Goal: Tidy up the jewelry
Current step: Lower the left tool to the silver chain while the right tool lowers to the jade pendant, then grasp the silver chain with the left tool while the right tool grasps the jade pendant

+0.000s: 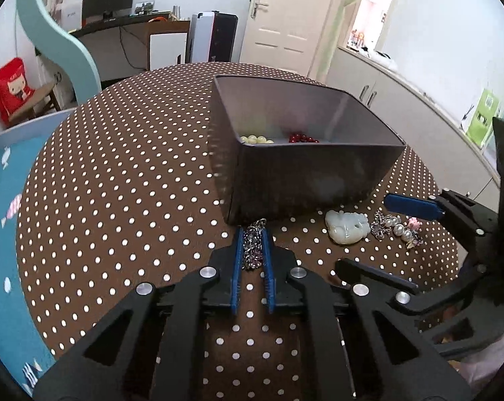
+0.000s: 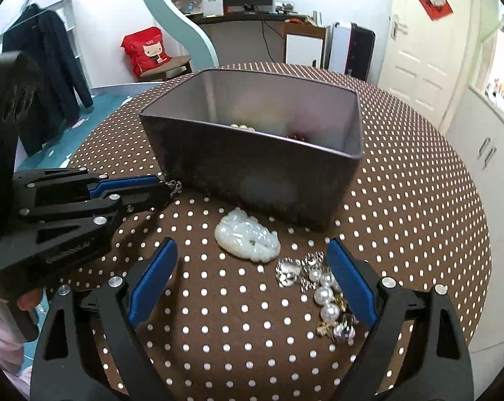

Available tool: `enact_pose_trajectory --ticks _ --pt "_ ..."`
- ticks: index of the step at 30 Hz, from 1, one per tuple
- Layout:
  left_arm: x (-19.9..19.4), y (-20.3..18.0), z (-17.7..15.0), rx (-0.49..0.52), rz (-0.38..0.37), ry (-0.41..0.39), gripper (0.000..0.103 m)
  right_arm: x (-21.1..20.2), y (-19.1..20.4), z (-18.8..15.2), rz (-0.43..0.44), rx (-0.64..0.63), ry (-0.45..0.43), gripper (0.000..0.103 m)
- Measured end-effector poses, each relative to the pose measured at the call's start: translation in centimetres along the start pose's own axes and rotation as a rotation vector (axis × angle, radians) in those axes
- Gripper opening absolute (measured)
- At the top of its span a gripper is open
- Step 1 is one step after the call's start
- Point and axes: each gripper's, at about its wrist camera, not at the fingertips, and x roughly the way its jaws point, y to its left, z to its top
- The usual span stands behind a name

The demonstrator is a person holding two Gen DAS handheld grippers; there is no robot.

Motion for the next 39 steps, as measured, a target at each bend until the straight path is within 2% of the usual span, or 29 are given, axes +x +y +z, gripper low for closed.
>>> enact_pose_trajectory --ticks 1,4,6,8,15,30,39 --pt "-0.2 0.1 -0.2 -0.005 -0.002 -0.004 0.011 0.2 0.1 0.1 -0.001 -0.007 0.002 0.080" --pt "-0.7 0.4 -0.8 -0.021 -0.019 -0.016 0.010 0.9 0.2 0.2 -0.002 -0.027 0.016 0.063" --pt "-1.0 0.6 -1.1 -0.037 -0.029 -0.023 0.010 1.0 0.2 0.3 0.020 -0.030 0.006 0.049" --pt "-1.5 1.0 -1.4 -0.069 -0.024 -0.051 0.009 0.9 0.3 0.3 0.041 -0.049 -0.005 0.038" --pt "-2.4 0.9 -1.7 -0.102 -0.066 -0.110 0.009 0.7 0.2 0.1 0.053 -0.044 -0.011 0.038" --pt "-2.3 -0.3 -0.4 -0.088 -0.057 -0.084 0.009 -0.7 -0.5 0.8 0.054 -0.011 -0.044 0.038" --pt "-4.6 -1.8 1.6 -0.050 -0.053 -0.125 0.008 -3.1 -1.3 2.1 0.043 -0.007 -0.113 0.038"
